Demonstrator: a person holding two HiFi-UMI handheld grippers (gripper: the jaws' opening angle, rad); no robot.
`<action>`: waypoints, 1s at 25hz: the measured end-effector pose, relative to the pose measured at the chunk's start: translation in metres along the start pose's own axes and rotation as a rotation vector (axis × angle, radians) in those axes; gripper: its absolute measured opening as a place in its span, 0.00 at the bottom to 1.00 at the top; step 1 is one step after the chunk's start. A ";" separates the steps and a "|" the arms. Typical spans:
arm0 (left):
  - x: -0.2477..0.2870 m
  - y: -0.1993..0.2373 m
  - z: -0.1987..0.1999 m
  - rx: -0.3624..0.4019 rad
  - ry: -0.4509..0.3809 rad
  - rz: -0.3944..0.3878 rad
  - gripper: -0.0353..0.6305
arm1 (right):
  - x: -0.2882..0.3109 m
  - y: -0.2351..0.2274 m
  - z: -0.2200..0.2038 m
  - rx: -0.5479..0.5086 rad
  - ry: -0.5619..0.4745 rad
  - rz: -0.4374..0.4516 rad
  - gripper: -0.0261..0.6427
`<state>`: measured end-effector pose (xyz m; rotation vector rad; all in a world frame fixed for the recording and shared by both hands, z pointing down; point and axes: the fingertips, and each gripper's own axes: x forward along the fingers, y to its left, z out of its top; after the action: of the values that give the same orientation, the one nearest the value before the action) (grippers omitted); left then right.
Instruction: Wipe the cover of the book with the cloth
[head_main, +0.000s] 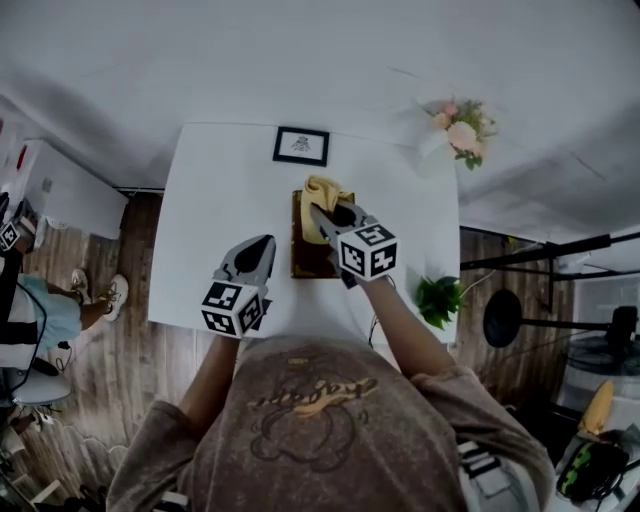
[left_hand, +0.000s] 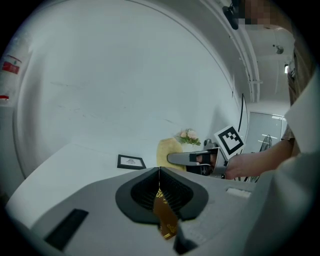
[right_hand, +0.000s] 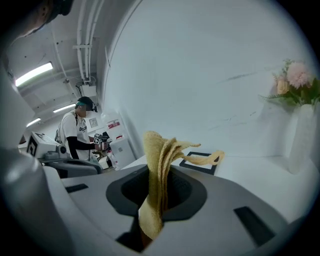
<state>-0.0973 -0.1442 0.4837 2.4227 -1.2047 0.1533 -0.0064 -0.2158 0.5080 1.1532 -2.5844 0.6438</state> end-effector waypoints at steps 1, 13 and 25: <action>0.000 0.001 0.000 0.002 0.002 0.006 0.06 | 0.008 -0.003 -0.004 0.002 0.013 0.002 0.14; 0.005 0.010 -0.011 -0.020 0.031 0.050 0.06 | 0.072 -0.035 -0.046 0.026 0.136 -0.016 0.14; 0.007 0.014 -0.023 -0.041 0.061 0.056 0.06 | 0.099 -0.044 -0.059 -0.132 0.236 -0.050 0.13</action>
<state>-0.1021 -0.1467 0.5107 2.3337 -1.2364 0.2157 -0.0366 -0.2767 0.6106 1.0300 -2.3548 0.5530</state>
